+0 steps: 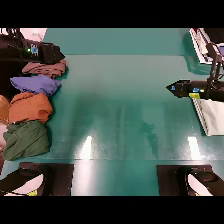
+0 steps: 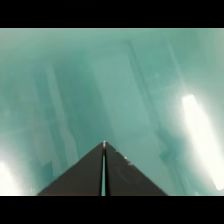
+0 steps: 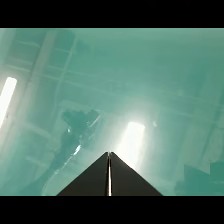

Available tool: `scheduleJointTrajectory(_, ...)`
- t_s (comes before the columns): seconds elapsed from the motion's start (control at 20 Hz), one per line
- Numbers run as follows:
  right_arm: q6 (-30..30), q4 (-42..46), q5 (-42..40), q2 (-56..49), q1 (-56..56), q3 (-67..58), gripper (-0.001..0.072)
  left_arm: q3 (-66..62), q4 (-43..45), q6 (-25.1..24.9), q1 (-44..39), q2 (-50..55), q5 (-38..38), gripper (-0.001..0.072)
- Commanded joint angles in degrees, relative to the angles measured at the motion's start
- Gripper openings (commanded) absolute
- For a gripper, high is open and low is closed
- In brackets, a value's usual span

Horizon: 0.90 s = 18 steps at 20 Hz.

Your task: Fold the shirts.

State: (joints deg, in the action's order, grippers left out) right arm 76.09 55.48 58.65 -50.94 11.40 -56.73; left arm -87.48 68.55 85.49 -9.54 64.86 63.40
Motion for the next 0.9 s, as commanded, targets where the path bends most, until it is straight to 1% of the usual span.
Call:
scheduleJointTrajectory(0.0, 0.02, -0.02, -0.28, 0.04, 0.07, -0.07, 0.0017, 0.0, 4.11, -0.55, 0.0, 0.02, -5.2, 0.0026)
scheduleJointTrajectory(0.05, 0.02, -0.02, -0.24, 0.04, 0.07, -0.07, 0.0017, 0.0, 8.07, -0.48, 0.0, 0.15, -6.75, 0.0027)
scheduleJointTrajectory(0.1, 0.02, -0.02, -0.24, 0.04, 0.07, -0.07, 0.0017, 0.0, 13.09, -0.44, 0.0, 0.68, -8.31, 0.0114)
scheduleJointTrajectory(0.15, 0.02, -0.02, -0.28, 0.04, 0.07, -0.07, 0.0017, 0.0, 17.88, 0.0, 0.0, 1.46, -9.42, 0.0444)
scheduleJointTrajectory(0.2, 0.02, -0.02, -0.28, 0.04, 0.07, -0.07, 0.0017, 0.0, 22.21, 1.22, 0.0, 2.67, -10.47, 0.0625)
scheduleJointTrajectory(0.3, 0.02, -0.04, -0.24, 0.04, 0.07, -0.07, 0.0017, 0.0, 29.35, 2.82, 0.02, 6.49, -12.02, 0.0622)
scheduleJointTrajectory(0.35, 0.02, -0.07, -0.22, 0.04, 0.07, -0.07, 0.0017, 0.0, 31.28, 2.82, 0.28, 8.94, -13.03, 0.0622)
scheduleJointTrajectory(0.45, 0.04, -0.09, -0.15, 0.04, 0.07, -0.07, 0.0017, 0.0, 31.61, 3.61, 2.34, 14.78, -15.91, 0.0622)
scheduleJointTrajectory(0.6, 0.04, -0.07, -0.22, 0.04, 0.07, -0.07, 0.0017, -0.02, 31.5, 8.02, 6.56, 23.56, -18.84, 0.0623)
scheduleJointTrajectory(0.7, 0.04, -0.04, -0.26, 0.04, 0.07, -0.07, 0.0017, -0.02, 31.5, 8.17, 8.83, 27.93, -20.5, 0.0623)
scheduleJointTrajectory(0.85, 0.04, -0.07, -0.63, 0.04, 0.07, -0.07, 0.0017, -0.5, 30.4, 8.15, 11.3, 31.65, -24.04, 0.0623)
